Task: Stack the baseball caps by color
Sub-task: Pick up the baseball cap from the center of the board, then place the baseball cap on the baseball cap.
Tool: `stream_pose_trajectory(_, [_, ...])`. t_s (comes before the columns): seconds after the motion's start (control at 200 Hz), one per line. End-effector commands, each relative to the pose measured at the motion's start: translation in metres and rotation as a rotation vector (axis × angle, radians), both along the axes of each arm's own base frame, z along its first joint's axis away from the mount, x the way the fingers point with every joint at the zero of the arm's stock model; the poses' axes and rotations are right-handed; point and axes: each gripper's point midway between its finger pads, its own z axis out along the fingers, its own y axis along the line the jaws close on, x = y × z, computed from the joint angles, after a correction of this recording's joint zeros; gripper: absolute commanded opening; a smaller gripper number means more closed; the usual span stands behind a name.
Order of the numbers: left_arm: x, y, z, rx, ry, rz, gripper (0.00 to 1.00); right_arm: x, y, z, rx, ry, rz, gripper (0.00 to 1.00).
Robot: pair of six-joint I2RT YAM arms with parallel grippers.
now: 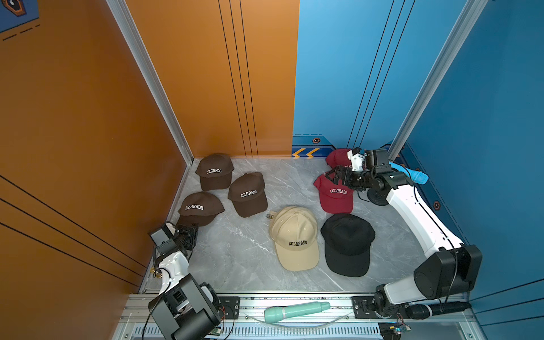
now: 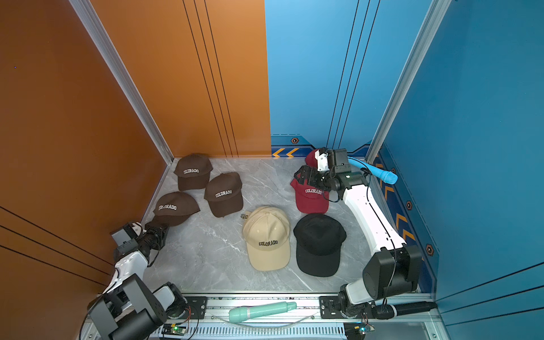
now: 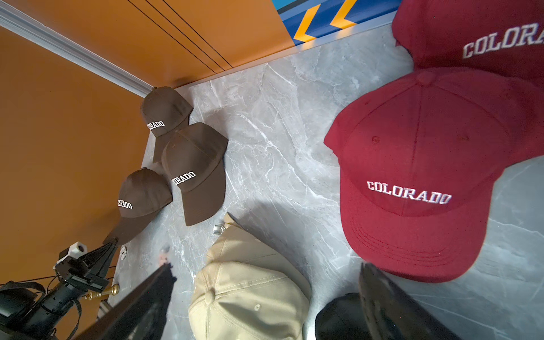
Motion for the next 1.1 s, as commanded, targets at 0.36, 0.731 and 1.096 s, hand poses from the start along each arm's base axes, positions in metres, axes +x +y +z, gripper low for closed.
stream_pose_trajectory(0.36, [0.040,0.006,0.106,0.103,-0.284,0.046,0.00,-0.025,0.012,0.029,-0.058,-0.061,0.026,1.00])
stream_pose_trajectory(0.731, [0.071,-0.048,0.153,0.194,-0.357,0.042,0.00,-0.029,0.005,0.034,-0.091,-0.078,-0.002,1.00])
stream_pose_trajectory(1.096, [0.087,-0.145,0.145,0.372,-0.373,0.200,0.00,-0.035,-0.018,0.046,-0.124,-0.106,-0.060,1.00])
